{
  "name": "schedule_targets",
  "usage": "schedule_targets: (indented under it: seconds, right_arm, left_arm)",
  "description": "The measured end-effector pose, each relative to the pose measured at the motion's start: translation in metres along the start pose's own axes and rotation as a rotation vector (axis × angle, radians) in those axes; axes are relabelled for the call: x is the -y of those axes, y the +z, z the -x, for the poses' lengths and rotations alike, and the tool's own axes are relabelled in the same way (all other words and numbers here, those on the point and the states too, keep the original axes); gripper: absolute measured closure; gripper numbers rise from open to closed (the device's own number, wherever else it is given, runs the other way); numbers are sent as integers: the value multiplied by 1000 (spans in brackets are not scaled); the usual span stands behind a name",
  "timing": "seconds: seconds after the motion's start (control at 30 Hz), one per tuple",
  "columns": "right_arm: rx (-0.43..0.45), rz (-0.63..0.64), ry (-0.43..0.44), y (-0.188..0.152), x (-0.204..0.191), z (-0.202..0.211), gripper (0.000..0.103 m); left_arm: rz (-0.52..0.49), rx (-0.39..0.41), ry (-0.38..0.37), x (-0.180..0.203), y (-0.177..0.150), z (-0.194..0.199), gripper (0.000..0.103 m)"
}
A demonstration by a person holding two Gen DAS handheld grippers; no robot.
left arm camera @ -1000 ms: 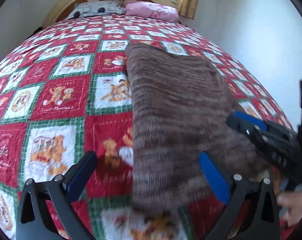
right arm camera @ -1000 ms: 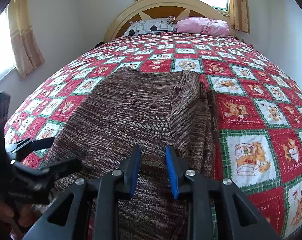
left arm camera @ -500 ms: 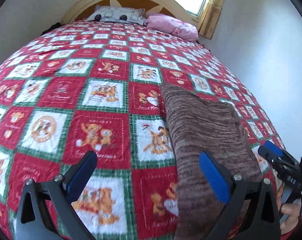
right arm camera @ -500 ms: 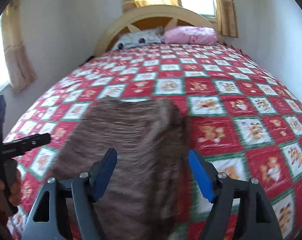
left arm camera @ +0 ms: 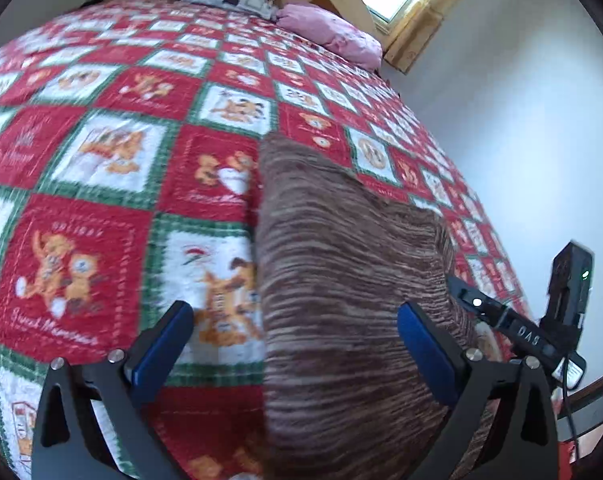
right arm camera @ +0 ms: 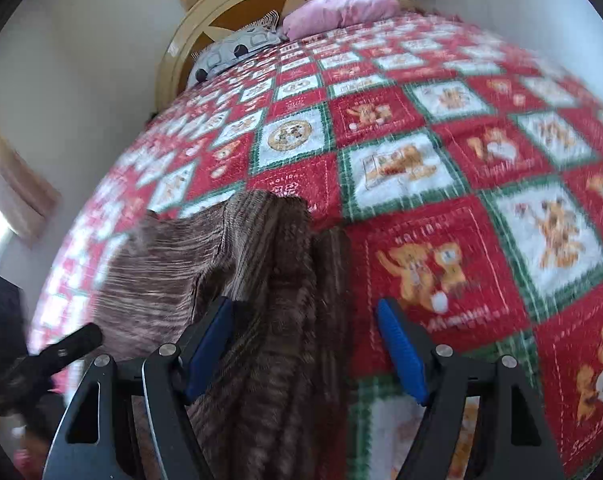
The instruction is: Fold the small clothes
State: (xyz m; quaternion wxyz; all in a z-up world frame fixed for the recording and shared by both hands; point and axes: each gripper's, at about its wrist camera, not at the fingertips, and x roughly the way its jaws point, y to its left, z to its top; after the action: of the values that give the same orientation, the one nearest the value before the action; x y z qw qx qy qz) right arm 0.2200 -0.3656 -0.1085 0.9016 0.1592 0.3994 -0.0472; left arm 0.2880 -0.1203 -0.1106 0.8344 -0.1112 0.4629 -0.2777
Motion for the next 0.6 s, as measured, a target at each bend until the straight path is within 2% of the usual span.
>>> schedule_targets:
  seconds: [0.07, 0.17, 0.3, 0.4, 0.47, 0.53, 0.6]
  right_arm:
    - [8, 41, -20, -2, -9, -4, 28]
    - [19, -6, 28, -4, 2, -4, 28]
    - [17, -5, 26, -4, 4, -4, 27]
    - [19, -4, 27, -5, 5, -3, 27]
    - [22, -11, 35, -6, 7, -2, 27]
    - [17, -11, 37, -6, 6, -1, 27]
    - [5, -11, 47, -4, 7, -1, 27]
  left_arm:
    - [-54, -15, 46, 9, -2, -7, 0]
    - [-87, -43, 67, 15, -2, -7, 0]
    - [-72, -124, 31, 13, 8, -6, 0]
    - [-17, -147, -74, 8, 17, -7, 0]
    - [37, -189, -126, 3, 19, -17, 0]
    - [35, -192, -134, 2, 17, -23, 0]
    - [-23, -186, -103, 11, 14, -23, 0]
